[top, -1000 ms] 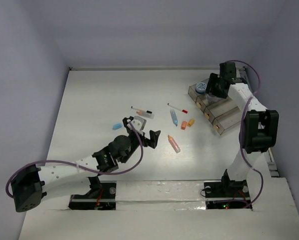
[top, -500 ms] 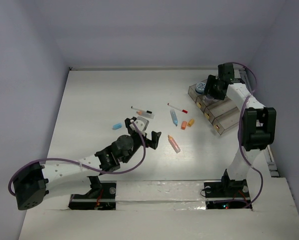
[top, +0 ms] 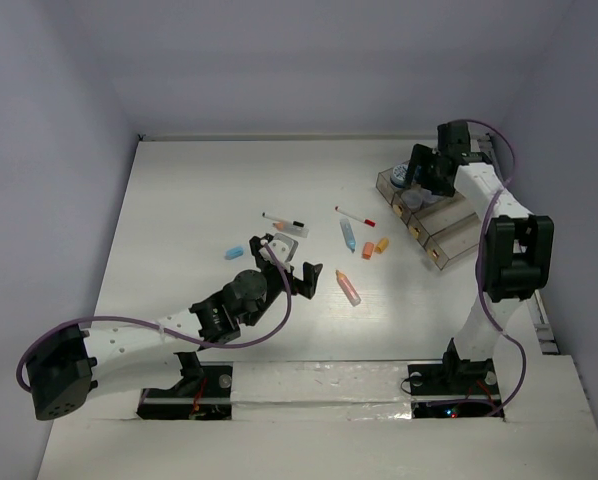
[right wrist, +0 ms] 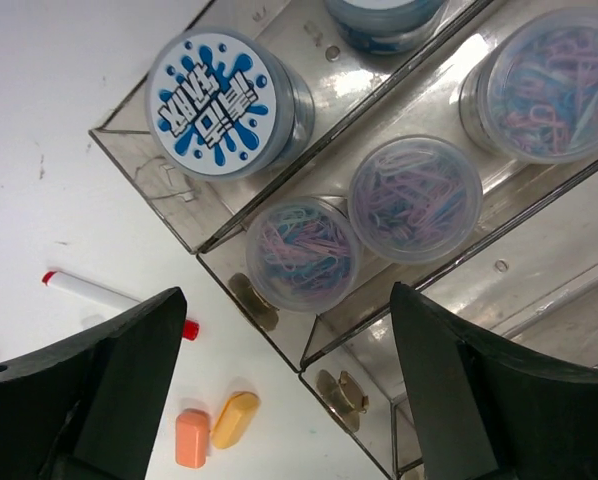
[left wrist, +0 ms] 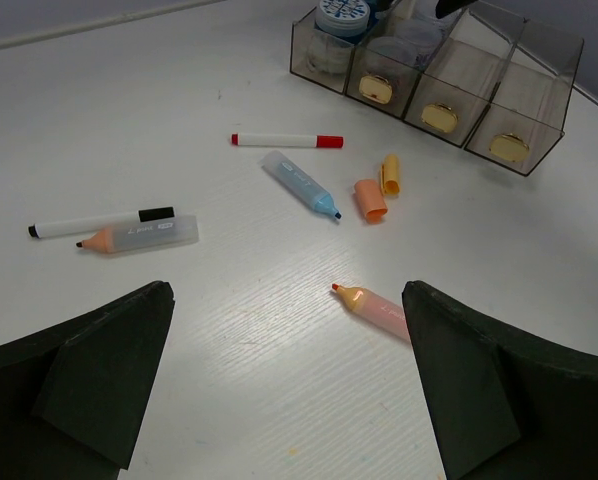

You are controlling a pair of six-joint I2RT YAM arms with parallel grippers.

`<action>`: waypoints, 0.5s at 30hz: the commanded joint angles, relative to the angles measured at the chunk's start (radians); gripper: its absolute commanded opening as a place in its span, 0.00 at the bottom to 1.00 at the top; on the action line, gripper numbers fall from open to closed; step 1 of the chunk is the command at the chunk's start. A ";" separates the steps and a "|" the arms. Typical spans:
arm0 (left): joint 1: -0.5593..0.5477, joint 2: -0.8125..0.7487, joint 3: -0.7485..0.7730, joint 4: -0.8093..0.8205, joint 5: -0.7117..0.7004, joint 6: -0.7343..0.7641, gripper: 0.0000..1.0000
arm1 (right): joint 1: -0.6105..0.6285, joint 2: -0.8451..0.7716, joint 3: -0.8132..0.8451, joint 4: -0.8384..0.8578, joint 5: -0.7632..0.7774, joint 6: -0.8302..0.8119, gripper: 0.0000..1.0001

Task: Sort the stationery into containers
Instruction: Place the stationery in the storage box, then pick up the pen from the center of the board.

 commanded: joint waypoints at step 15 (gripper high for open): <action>0.001 -0.128 -0.010 0.006 -0.257 -0.051 0.99 | 0.337 -0.031 0.056 0.094 -0.082 -0.223 0.70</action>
